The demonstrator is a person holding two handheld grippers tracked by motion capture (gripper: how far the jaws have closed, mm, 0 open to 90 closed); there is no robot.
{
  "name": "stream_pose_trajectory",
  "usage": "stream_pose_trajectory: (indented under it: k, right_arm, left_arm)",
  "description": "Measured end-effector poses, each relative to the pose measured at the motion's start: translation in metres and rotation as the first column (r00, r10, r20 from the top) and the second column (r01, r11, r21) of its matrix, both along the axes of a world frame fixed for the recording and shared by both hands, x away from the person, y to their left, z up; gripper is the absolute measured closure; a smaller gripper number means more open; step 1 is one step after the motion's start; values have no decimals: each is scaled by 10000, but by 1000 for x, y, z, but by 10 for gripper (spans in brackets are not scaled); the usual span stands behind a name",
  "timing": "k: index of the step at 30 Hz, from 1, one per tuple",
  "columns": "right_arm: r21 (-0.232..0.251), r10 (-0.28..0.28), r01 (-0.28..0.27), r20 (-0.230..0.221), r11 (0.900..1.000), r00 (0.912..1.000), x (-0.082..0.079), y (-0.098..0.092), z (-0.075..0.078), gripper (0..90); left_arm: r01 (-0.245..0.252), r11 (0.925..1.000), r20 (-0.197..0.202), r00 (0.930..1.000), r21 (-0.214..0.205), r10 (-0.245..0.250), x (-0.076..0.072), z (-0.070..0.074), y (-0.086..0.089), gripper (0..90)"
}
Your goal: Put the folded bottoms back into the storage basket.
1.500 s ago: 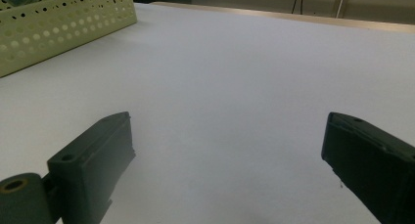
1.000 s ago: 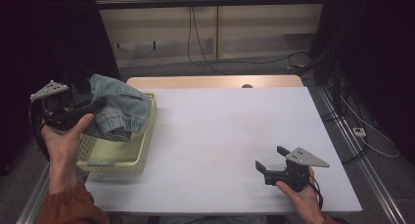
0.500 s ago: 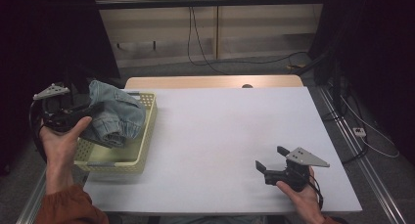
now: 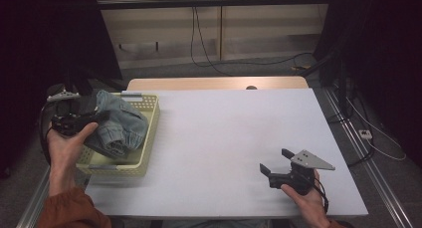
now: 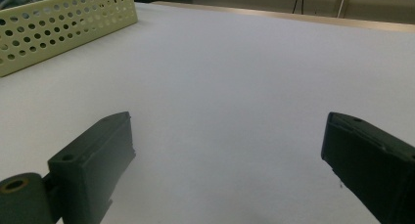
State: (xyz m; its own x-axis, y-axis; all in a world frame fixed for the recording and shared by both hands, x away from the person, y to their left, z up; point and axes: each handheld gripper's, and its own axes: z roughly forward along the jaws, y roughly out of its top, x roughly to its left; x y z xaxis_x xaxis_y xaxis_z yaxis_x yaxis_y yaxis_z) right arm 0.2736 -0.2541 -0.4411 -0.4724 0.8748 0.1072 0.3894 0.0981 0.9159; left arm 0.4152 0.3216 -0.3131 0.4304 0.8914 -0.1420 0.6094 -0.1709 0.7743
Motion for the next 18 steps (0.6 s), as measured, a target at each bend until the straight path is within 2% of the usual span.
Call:
stream_pose_trajectory:
  k: [5, 9, 11, 15, 17, 18]
  right_arm:
    - [-16, 26, -26, -1, 10000, 10000, 0, 1, 0, 51]
    - [-13, 56, -56, -15, 10000, 10000, 0, 1, 0, 51]
    - [-34, 92, -92, -29, 10000, 10000, 0, 1, 0, 51]
    - [-35, 97, -97, -29, 9999, 9999, 0, 1, 0, 51]
    - [-35, 89, -89, -34, 10000, 10000, 0, 1, 0, 51]
    - [-37, 93, -93, -33, 10000, 10000, 0, 1, 0, 51]
  left_arm:
    - [296, 9989, -187, 9994, -369, -303, 3, -3, -4, 752]
    - [721, 9965, -180, 9972, -415, -729, 6, -5, -12, 750]
    - [590, 9982, -195, 9981, -142, -593, 8, -6, -15, 748]
    - [440, 9990, -313, 9985, 10, -440, 11, -12, -15, 743]
    - [226, 9997, -334, 9992, 17, -225, 13, -14, -13, 737]
    - [96, 9998, -319, 9994, 161, -91, 13, -15, -12, 733]
